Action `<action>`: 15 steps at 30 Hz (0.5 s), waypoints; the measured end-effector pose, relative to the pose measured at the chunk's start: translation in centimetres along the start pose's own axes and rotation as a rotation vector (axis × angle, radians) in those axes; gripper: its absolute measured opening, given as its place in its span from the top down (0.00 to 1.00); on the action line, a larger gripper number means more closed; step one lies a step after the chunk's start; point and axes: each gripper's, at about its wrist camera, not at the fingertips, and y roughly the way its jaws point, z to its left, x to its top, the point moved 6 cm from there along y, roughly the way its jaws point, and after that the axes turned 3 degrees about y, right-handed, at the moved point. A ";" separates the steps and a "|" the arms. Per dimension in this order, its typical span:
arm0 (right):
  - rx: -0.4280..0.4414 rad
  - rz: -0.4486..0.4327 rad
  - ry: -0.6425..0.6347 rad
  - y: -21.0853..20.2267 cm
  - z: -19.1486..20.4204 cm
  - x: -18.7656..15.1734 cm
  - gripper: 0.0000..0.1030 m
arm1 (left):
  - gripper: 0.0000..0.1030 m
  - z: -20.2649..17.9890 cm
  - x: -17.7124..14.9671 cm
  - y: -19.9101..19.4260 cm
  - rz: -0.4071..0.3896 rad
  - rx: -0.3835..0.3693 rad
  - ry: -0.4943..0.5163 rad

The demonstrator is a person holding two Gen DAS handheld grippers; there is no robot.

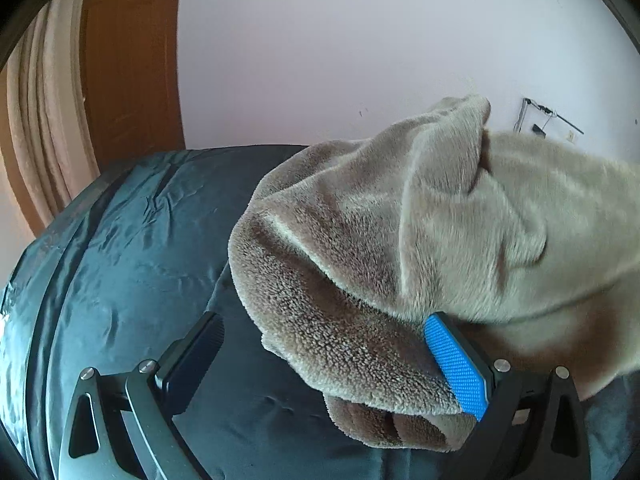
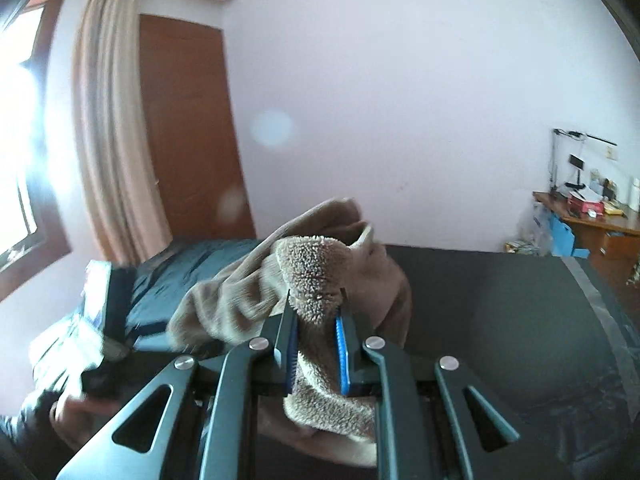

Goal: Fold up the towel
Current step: 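Close the right gripper on the blanket edge, then lift the blanket edge with the right gripper while the left gripper approaches the blanket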

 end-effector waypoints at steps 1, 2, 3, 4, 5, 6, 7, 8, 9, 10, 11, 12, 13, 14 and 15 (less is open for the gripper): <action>0.002 0.017 -0.003 0.1 0.4 -0.7 0.84 | 0.00 0.0 0.0 -0.1 -0.002 -0.002 -0.001; 0.001 0.037 -0.006 0.2 0.6 -1.6 0.84 | 0.00 -0.1 0.1 -0.2 -0.005 -0.002 0.000; -0.003 0.053 -0.011 0.5 0.7 -2.3 0.84 | 0.00 -0.2 0.1 -0.2 -0.008 -0.001 0.003; -0.011 0.070 -0.017 0.8 0.8 -3.0 0.84 | 0.00 -0.3 0.1 -0.3 -0.011 0.000 0.006; -0.017 0.085 -0.022 1.2 0.8 -3.6 0.84 | 0.00 -0.5 0.0 -0.4 -0.012 0.002 0.006; -0.023 0.098 -0.025 1.6 0.8 -4.0 0.84 | 0.00 -0.8 -0.2 -0.6 -0.012 0.003 0.006; -0.032 0.107 -0.030 2.0 0.8 -4.3 0.84 | 0.00 -1.1 -0.3 -0.7 -0.013 0.004 0.006; -0.040 0.115 -0.033 2.3 0.8 -4.6 0.84 | 0.00 -2.0 -0.7 -1.1 -0.012 0.007 0.006; -0.042 0.122 -0.031 2.6 0.7 -4.7 0.83 | 0.00 -2.1 -0.7 -1.1 -0.011 0.007 0.003; -0.043 0.131 -0.024 2.7 0.6 -4.9 0.81 | 0.00 -2.0 -0.7 -1.1 -0.009 0.007 0.000; -0.045 0.140 -0.017 2.9 0.4 -5.1 0.78 | 0.00 -2.0 -0.7 -1.1 -0.008 0.007 -0.003; -0.046 0.149 -0.010 3.1 0.3 -5.3 0.68 | 0.00 -2.0 -0.7 -1.2 -0.006 0.005 -0.005; -0.048 0.158 -0.003 3.2 0.1 -5.4 0.62 | 0.00 -2.1 -0.7 -1.2 -0.004 0.003 -0.008; -0.050 0.165 0.004 3.2 -0.1 -5.8 0.49 | 0.00 -2.1 -0.7 -1.2 -0.003 0.001 -0.009; -0.057 0.166 0.011 3.2 -0.3 -6.5 0.37 | 0.00 -2.1 -0.6 -1.2 -0.002 0.000 -0.009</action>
